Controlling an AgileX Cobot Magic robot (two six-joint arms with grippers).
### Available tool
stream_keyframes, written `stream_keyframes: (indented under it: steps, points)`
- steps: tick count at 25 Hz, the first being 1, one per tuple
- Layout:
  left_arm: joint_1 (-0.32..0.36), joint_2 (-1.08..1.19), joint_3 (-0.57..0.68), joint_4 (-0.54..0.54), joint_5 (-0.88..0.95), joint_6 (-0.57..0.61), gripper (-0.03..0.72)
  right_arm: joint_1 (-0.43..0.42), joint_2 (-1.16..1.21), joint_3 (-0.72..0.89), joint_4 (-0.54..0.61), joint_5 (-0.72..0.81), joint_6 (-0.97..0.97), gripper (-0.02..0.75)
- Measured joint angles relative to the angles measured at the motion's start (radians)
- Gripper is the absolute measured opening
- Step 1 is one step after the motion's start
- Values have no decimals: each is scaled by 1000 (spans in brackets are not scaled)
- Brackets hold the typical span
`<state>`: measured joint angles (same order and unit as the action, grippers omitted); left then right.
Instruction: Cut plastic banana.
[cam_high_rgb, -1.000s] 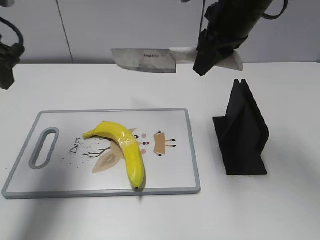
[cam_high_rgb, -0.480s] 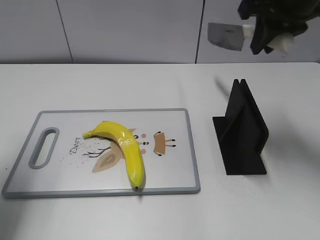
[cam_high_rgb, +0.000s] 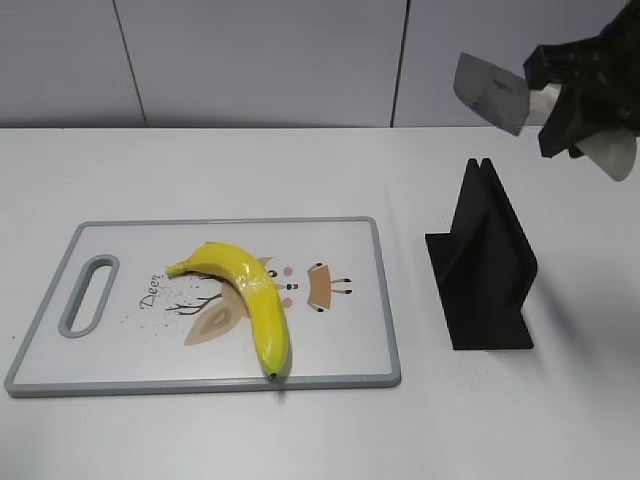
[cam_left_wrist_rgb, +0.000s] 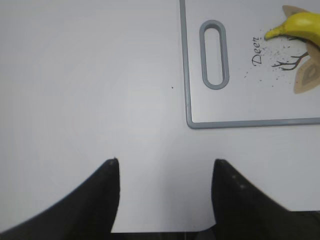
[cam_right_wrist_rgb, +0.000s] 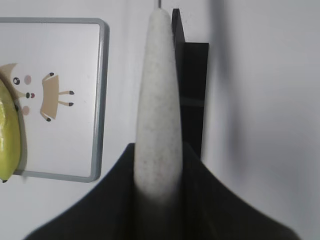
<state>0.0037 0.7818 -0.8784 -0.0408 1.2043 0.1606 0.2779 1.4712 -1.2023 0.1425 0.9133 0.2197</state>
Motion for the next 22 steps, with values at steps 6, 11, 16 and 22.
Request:
stream_keyframes:
  steps: [6, 11, 16, 22]
  points:
    - [0, -341, 198, -5, -100, 0, 563, 0, -1, 87, 2, -53, 1, 190]
    - [0, -590, 334, -11, -99, 0, 563, 0, -1, 125, 1, -98, 2, 190]
    - [0, -780, 379, -17, -120, 0, 561, 0, 0, 134, -15, -110, 5, 190]
    - [0, -787, 379, -23, -122, 0, 544, 0, 6, 167, -20, -127, 4, 190]
